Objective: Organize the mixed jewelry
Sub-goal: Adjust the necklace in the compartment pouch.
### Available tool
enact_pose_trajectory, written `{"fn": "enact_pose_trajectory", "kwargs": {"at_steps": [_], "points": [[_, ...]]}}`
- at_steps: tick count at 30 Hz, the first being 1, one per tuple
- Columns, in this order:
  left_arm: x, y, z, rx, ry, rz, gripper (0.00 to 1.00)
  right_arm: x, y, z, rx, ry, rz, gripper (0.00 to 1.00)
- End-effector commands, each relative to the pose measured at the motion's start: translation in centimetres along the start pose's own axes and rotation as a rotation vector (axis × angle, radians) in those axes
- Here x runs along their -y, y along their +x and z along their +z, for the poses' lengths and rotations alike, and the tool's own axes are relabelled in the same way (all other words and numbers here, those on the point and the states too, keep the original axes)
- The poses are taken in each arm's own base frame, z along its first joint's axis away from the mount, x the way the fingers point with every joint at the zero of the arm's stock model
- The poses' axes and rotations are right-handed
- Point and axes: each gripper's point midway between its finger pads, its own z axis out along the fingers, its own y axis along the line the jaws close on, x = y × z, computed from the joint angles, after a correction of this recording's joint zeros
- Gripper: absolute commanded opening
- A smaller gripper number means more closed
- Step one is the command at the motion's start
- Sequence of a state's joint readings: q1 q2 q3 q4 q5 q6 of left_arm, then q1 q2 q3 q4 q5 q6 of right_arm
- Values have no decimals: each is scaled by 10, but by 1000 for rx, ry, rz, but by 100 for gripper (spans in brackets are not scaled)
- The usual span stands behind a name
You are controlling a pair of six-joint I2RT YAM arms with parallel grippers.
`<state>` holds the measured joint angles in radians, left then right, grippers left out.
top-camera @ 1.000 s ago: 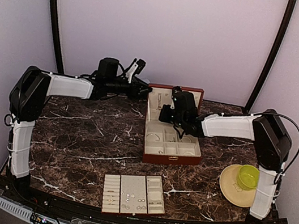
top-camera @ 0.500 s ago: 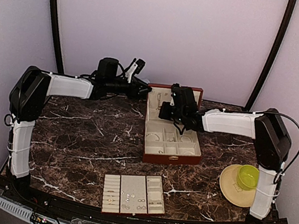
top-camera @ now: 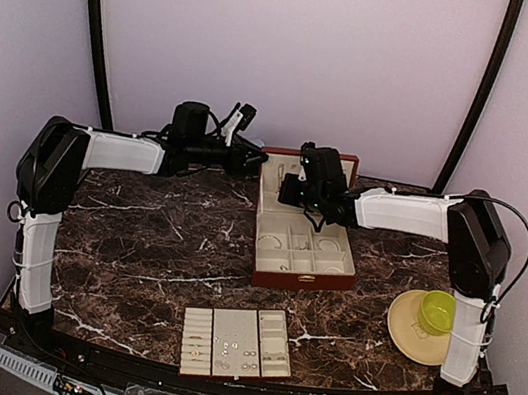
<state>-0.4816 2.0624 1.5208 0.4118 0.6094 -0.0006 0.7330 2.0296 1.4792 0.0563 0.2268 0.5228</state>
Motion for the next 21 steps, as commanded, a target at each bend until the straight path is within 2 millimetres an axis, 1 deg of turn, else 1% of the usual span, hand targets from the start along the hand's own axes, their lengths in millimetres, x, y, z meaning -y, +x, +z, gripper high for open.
{"fn": "enact_pose_trajectory", "kwargs": {"at_steps": [1,5,15,19,21], "points": [[6,3,-1,0,26,22,19,8,-3,6,6,25,32,6],[6,3,-1,1,26,23,19,9,-6,4,13,29,37,13],[6,2,-1,1,26,25,19,6,-12,-5,19,14,40,19],[5,2,-1,3,21,21,19,0,-16,-12,19,-17,40,22],[5,1,-1,3,20,18,19,-5,-19,-18,17,-46,37,25]]}}
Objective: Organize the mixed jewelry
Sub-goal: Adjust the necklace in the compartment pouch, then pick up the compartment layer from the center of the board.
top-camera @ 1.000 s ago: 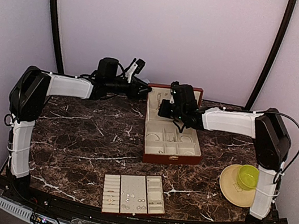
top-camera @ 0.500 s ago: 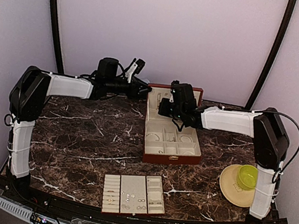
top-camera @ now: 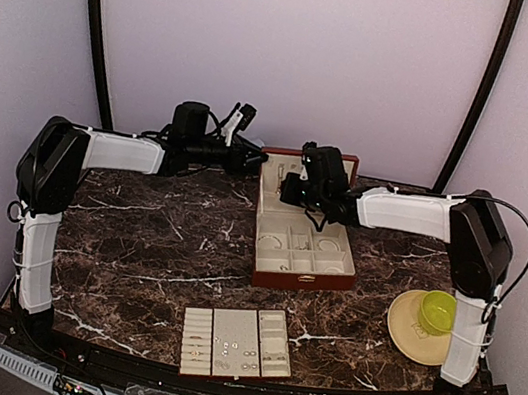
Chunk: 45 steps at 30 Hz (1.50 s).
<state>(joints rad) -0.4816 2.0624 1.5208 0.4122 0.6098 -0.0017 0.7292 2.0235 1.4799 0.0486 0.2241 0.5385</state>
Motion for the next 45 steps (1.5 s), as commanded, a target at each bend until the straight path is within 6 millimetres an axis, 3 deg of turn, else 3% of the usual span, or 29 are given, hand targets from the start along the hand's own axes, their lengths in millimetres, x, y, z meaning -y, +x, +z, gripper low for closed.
{"fn": "enact_pose_trajectory", "kwargs": {"at_steps": [1,5,10,15,20,21,22,23,24,25,26,27,28,33,35,38,42,45], "points": [[5,2,-1,3,19,17,19,-9,-18,-20,16,-60,17,27],[6,0,-1,7,25,13,24,-14,-19,-34,8,-100,3,32],[2,-4,-6,23,4,21,46,-10,-14,-56,-5,-122,-8,39],[-2,-11,-16,49,-6,-16,69,0,-11,-86,14,-144,-4,57],[-3,-19,-31,72,-38,-27,79,19,-8,-117,27,-130,-6,67],[-1,-29,-37,89,-48,-18,79,24,-5,-122,21,-117,-8,67],[-4,-22,-42,84,-80,-30,79,28,-3,-129,15,-105,-13,68],[-6,-35,-52,114,-130,-22,79,31,1,-136,5,-94,-18,68],[-7,-24,-59,100,-158,-53,79,35,7,-141,-11,-85,-26,68],[-8,-39,-73,139,-218,-50,79,39,15,-148,-43,-72,-33,68],[-9,-21,-82,118,-252,-97,79,41,24,-154,-73,-62,-38,68],[-9,-36,-99,160,-307,-96,79,43,34,-160,-105,-53,-39,67],[-9,-11,-108,126,-342,-148,79,45,47,-167,-146,-48,-27,66],[-12,19,-171,33,-558,-275,86,30,114,-189,-317,-91,38,60],[-18,22,-194,-16,-624,-322,90,24,140,-195,-371,-86,59,58],[-25,16,-225,-47,-687,-368,97,10,173,-202,-435,-84,74,57],[-29,-12,-273,12,-745,-381,99,-9,212,-207,-523,-66,48,54],[-34,-22,-293,31,-765,-367,99,-19,240,-210,-597,-14,-28,51]]}}
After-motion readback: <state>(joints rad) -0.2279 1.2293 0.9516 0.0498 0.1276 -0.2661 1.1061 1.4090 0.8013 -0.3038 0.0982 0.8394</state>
